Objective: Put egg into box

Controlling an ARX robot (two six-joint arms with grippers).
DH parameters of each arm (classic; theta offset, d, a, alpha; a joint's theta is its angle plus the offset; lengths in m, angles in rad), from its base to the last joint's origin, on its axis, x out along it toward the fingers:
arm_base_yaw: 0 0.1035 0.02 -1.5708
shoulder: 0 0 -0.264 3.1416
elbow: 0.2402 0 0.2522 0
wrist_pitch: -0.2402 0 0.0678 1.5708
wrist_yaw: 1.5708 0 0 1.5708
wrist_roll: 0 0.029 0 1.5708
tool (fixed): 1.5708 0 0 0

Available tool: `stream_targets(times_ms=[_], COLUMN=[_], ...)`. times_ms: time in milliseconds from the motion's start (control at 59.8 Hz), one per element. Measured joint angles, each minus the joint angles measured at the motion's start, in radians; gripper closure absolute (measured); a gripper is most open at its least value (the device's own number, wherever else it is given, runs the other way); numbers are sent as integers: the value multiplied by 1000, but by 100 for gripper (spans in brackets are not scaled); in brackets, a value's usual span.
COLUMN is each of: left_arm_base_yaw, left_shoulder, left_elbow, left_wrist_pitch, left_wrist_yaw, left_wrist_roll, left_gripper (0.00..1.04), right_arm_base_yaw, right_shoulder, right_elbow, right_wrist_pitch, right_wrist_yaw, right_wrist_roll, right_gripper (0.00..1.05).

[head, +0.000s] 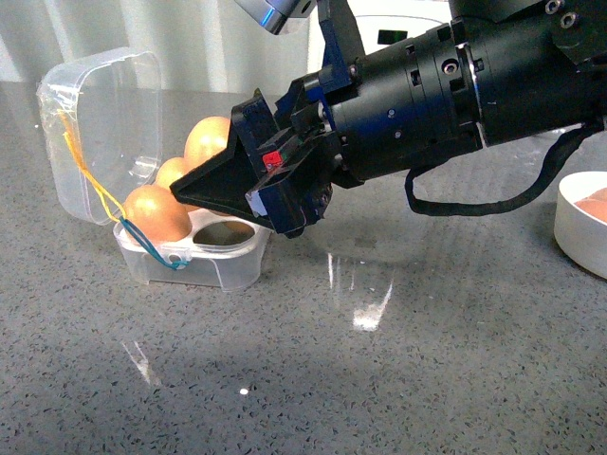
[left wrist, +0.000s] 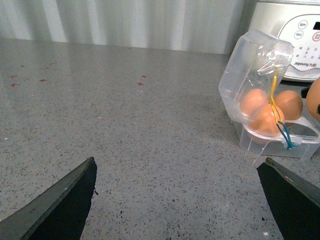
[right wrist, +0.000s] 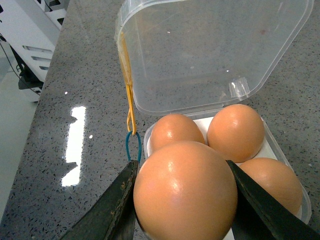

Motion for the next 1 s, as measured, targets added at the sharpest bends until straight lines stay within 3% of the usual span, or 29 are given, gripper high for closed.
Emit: stream_targets(times_ms=[217,368,836,1003], left_arm_base_yaw=[0,0,0,0], left_shoulder=[0,0,0,0], left_elbow=[0,0,0,0], left_wrist_pitch=[0,0,0,0], left_wrist_yaw=[0,0,0,0], left_wrist_roll=[0,0,0,0], left_gripper=[7,7,7,7], right_arm_base_yaw=[0,0,-73,-169], right_shoulder=[0,0,-71,-148], right_elbow=[0,0,0,-26], right_wrist_pitch=[0,3,79,190], right_wrist_yaw=[5,8,31,158], right_wrist_roll=[1,6,61,144], right_gripper=[35,5,7,7])
